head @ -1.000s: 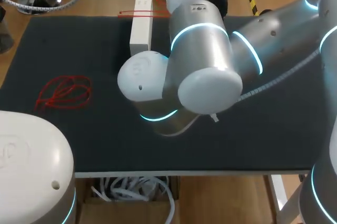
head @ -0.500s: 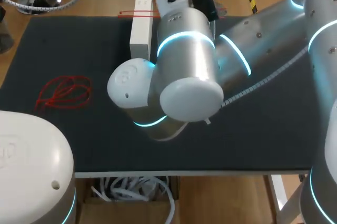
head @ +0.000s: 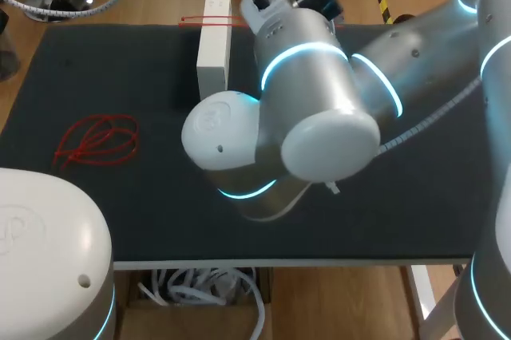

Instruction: Grab the tape and strap the tape.

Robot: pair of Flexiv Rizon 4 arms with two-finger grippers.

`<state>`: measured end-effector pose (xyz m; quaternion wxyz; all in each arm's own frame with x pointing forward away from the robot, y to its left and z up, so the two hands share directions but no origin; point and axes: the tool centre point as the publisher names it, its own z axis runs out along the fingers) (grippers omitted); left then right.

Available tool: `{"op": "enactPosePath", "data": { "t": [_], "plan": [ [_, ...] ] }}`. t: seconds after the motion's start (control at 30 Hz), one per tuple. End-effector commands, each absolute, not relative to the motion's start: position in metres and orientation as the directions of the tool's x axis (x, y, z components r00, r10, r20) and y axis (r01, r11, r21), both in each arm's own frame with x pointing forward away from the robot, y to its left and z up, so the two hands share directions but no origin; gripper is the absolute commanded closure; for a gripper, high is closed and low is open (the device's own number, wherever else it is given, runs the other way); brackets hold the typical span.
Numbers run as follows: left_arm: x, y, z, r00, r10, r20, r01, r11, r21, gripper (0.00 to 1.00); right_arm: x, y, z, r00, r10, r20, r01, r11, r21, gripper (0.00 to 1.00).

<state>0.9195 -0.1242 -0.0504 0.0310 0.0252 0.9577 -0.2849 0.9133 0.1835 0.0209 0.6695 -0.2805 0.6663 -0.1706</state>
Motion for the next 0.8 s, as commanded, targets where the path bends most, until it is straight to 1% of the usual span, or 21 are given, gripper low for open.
{"op": "enactPosePath", "data": {
  "t": [0.03,0.13,0.5,0.8],
  "plan": [
    [0.920,-0.124,-0.049,-0.997,0.031,-0.071,0.065,0.839,-0.541,1.00,0.915,0.182,0.028,0.049,-0.594,-0.803,-0.171,0.787,-0.593,1.00],
    [0.920,-0.124,-0.049,-0.997,0.031,-0.071,0.065,0.839,-0.541,1.00,0.914,0.186,0.027,0.049,-0.568,-0.822,-0.175,0.805,-0.567,1.00],
    [0.920,-0.124,-0.049,-0.997,0.031,-0.071,0.065,0.839,-0.541,1.00,0.912,0.208,0.021,0.059,-0.569,-0.820,-0.194,0.799,-0.569,1.00],
    [0.920,-0.124,-0.049,-0.997,0.031,-0.071,0.065,0.839,-0.541,1.00,0.912,0.210,0.016,0.052,-0.588,-0.807,-0.182,0.789,-0.587,1.00]
  ]
}}
